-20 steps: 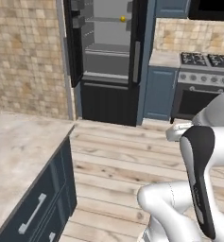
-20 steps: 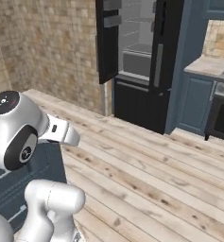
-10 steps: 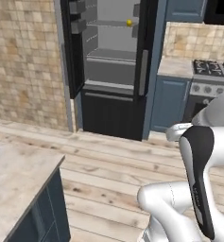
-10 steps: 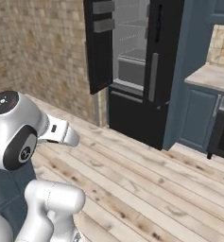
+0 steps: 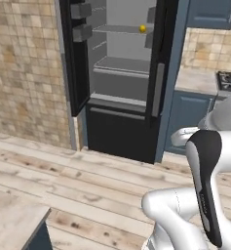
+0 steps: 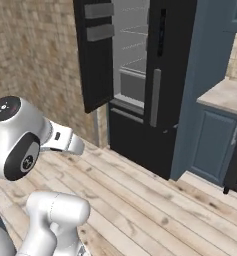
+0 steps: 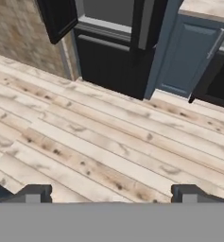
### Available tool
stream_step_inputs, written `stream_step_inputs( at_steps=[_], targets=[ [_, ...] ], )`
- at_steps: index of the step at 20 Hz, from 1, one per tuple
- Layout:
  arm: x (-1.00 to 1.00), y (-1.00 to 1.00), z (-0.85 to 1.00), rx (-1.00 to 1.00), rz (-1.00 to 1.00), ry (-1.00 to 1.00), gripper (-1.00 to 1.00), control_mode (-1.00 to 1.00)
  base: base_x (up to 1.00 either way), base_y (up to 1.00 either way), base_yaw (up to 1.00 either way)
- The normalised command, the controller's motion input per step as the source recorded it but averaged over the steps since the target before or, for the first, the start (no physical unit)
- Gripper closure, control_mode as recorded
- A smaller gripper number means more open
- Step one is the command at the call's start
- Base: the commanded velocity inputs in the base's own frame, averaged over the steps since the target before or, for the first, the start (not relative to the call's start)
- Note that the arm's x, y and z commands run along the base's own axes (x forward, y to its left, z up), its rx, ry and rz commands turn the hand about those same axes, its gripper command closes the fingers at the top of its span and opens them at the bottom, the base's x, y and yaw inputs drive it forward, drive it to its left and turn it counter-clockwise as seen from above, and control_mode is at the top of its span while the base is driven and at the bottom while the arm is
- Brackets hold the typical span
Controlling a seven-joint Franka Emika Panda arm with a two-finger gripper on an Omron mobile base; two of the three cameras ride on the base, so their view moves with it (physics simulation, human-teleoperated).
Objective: Grab the lime and lemon from the fridge, place them in the blender, close the lid, and turn on the blender to create a marinade.
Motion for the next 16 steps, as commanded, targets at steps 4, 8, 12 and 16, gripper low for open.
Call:
stream_step_inputs(
  at_steps=[4,8,12,16],
  targets=[
    [0.00,0.00,0.00,0.00,0.00,0.00,-1.00,1.00,1.00,0.05,0.01],
    [0.00,0.00,0.00,0.00,0.00,0.00,-1.00,1.00,1.00,0.22,0.00],
    [0.00,0.00,0.00,0.00,0.00,0.00,-1.00,1.00,1.00,0.34,-0.04],
    [0.00,0.00,0.00,0.00,0.00,0.00,-1.00,1.00,1.00,0.51,-0.12]
  ],
)
